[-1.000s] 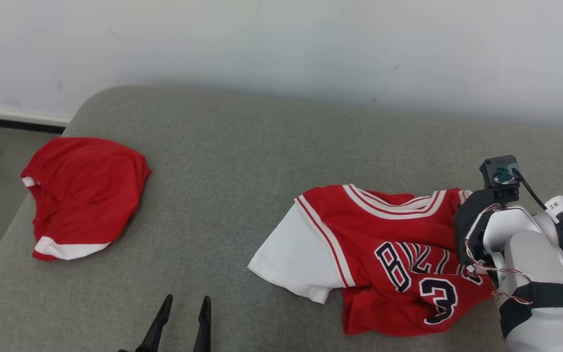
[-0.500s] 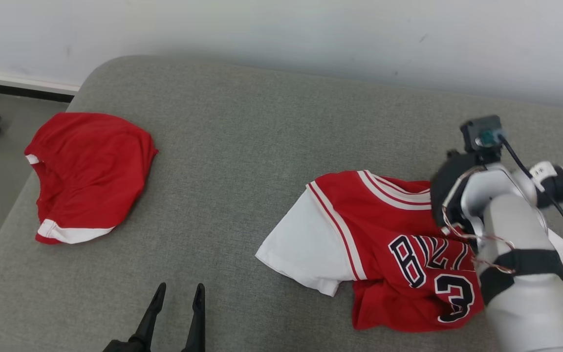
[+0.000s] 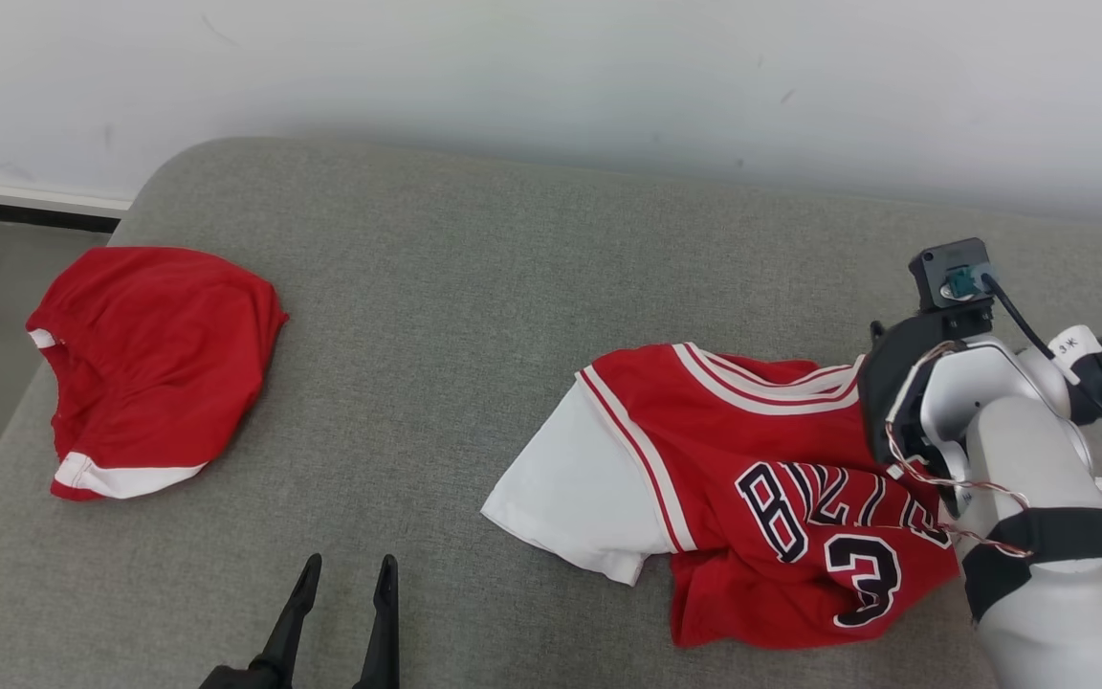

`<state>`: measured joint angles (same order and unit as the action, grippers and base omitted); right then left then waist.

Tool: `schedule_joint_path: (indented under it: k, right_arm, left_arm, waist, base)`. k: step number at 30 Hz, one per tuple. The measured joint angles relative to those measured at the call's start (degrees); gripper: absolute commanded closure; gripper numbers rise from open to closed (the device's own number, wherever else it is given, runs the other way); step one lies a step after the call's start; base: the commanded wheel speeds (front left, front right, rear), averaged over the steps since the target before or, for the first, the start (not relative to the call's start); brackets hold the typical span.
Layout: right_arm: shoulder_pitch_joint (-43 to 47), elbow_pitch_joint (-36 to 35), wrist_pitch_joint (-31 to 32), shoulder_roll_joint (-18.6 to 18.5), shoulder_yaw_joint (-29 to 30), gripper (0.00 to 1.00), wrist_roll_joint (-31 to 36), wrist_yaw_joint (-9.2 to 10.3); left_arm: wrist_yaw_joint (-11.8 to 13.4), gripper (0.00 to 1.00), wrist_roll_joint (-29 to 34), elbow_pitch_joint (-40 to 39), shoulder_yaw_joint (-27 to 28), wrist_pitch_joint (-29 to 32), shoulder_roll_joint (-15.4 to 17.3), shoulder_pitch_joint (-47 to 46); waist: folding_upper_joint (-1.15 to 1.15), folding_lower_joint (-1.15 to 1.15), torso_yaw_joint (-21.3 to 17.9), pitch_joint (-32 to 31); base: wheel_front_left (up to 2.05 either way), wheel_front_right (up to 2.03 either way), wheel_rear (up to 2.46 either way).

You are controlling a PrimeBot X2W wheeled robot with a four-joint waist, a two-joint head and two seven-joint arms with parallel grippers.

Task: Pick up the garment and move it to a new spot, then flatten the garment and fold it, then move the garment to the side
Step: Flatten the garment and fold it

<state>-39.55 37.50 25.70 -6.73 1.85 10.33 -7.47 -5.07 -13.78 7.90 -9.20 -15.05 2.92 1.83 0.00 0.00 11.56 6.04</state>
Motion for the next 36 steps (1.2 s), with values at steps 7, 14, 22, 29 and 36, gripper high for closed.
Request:
schedule_joint_path:
  k: [7, 14, 22, 29, 36]
  right_arm:
    - [2.9, -0.3, 0.9, -0.8, 2.3, 0.0, 1.6, 0.0]
    - [4.6, -0.3, 1.8, -1.1, 5.3, 0.0, 4.2, 0.0]
    - [4.9, 0.8, 2.0, -0.9, 7.0, 1.0, 5.4, 0.0]
    - [3.1, 0.7, -1.0, 1.1, 5.0, 1.0, 1.2, 0.0]
    - [-3.1, -5.5, -3.0, 3.8, -7.5, 1.0, -19.6, 0.0]
  left_arm:
    - [-0.4, 0.0, 0.1, 0.0, 0.2, 0.0, 0.0, 0.0]
    - [-0.5, 0.0, 0.1, -0.1, 0.0, 0.0, 0.0, -0.7]
    - [-0.5, 0.0, 0.1, 0.0, -0.1, 0.0, 0.0, -0.8]
    - [-0.5, 0.0, 0.1, 0.1, -0.1, 0.0, 0.0, -1.0]
    - [-0.4, 0.0, 0.1, -0.1, 1.0, 0.0, 0.0, -0.6]
  waist:
    - [0.0, 0.0, 0.0, 0.6]
    - [0.0, 0.0, 0.4, 1.6]
    - [0.0, 0.0, 0.9, 2.1]
    - [0.0, 0.0, 1.4, 1.8]
    - [0.0, 0.0, 0.6, 1.2]
  base:
    - [0.0, 0.0, 0.0]
    - [0.0, 0.0, 0.0]
    - [0.0, 0.0, 0.0]
    - [0.0, 0.0, 0.0]
    - [0.0, 0.0, 0.0]
